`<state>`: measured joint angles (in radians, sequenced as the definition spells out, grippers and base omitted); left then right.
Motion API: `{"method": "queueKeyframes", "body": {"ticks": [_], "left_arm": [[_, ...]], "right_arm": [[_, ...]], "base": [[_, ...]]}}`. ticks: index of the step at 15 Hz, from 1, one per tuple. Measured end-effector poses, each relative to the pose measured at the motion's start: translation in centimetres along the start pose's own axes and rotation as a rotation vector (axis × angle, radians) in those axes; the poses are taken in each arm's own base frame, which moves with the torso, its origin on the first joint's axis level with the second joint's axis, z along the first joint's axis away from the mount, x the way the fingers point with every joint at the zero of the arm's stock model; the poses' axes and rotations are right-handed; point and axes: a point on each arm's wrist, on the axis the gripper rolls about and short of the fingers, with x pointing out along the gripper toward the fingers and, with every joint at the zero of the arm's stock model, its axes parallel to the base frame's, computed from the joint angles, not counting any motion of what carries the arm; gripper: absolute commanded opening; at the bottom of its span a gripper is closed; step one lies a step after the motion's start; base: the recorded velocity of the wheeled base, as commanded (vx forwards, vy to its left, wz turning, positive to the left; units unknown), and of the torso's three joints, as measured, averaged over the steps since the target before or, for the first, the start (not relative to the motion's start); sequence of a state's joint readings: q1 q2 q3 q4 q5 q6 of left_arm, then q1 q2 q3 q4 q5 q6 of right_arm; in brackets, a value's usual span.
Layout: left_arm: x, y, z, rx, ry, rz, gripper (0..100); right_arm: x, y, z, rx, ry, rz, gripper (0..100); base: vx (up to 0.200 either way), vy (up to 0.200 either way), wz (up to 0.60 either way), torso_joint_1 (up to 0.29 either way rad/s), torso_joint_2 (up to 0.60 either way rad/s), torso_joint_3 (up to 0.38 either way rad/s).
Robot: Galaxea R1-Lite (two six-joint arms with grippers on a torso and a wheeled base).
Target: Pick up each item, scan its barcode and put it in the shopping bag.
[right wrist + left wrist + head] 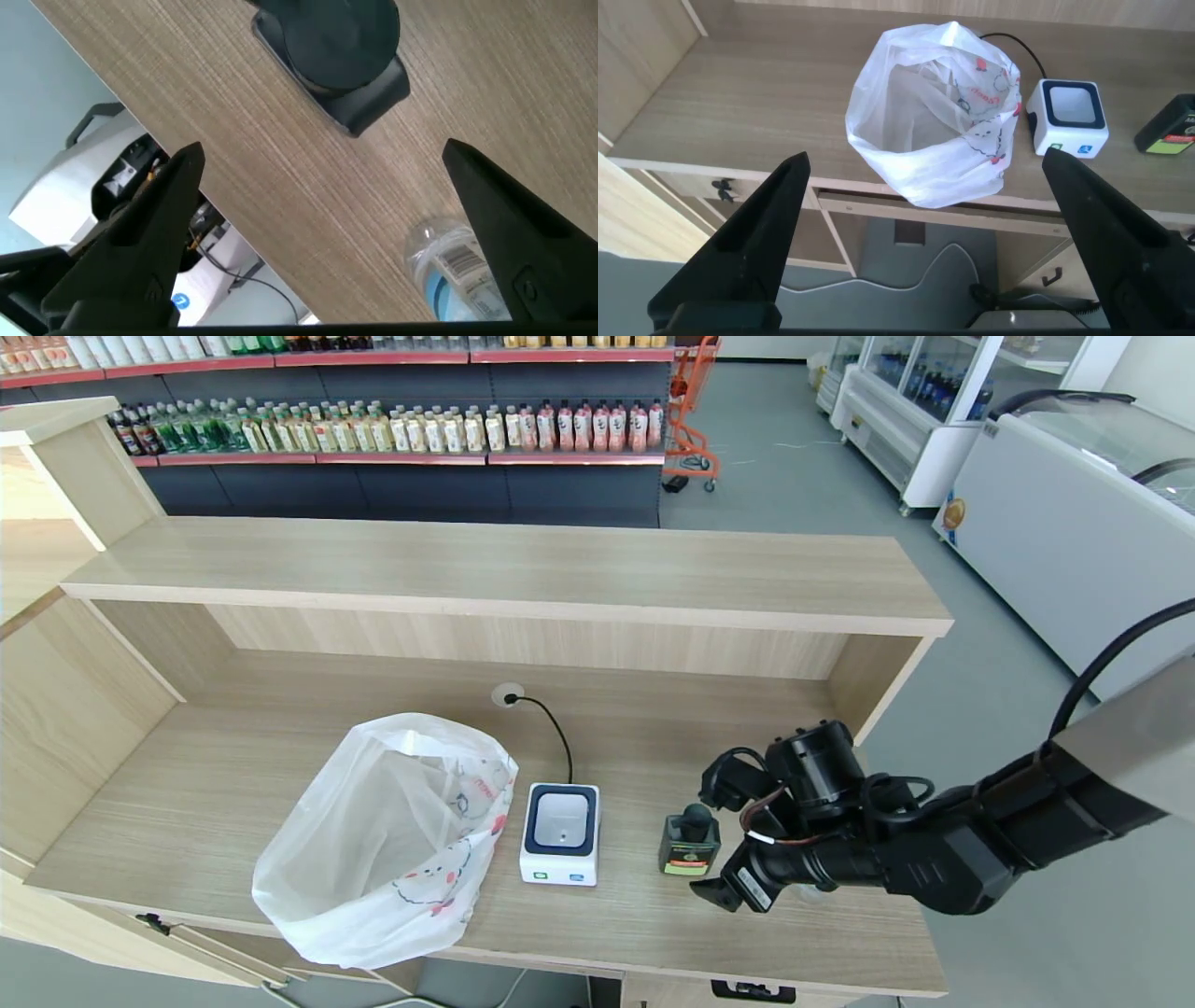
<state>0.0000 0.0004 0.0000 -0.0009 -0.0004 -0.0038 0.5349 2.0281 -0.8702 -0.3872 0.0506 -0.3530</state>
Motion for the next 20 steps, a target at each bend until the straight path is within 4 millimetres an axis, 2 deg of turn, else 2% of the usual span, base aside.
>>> {"method": "queueKeyframes", "body": {"ticks": [12, 13, 20], "left_arm": [[0.0, 0.0, 0.0, 0.0, 0.0, 0.0, 100], [0.0, 0.0, 0.0, 0.0, 0.0, 0.0, 100], [0.0, 0.0, 0.0, 0.0, 0.0, 0.0, 100]], "right_arm": [[5.0, 0.2, 0.9, -0.046, -0.099, 0.019, 100], [5.4, 0.3, 1.0, -0.05, -0.109, 0.026, 0], [6.7, 0.6, 1.2, -0.058, -0.112, 0.032, 0]], "base": [[0.0, 0.0, 0.0, 0.0, 0.0, 0.0], [0.0, 0.0, 0.0, 0.0, 0.0, 0.0], [0.0, 0.0, 0.0, 0.0, 0.0, 0.0]]}}
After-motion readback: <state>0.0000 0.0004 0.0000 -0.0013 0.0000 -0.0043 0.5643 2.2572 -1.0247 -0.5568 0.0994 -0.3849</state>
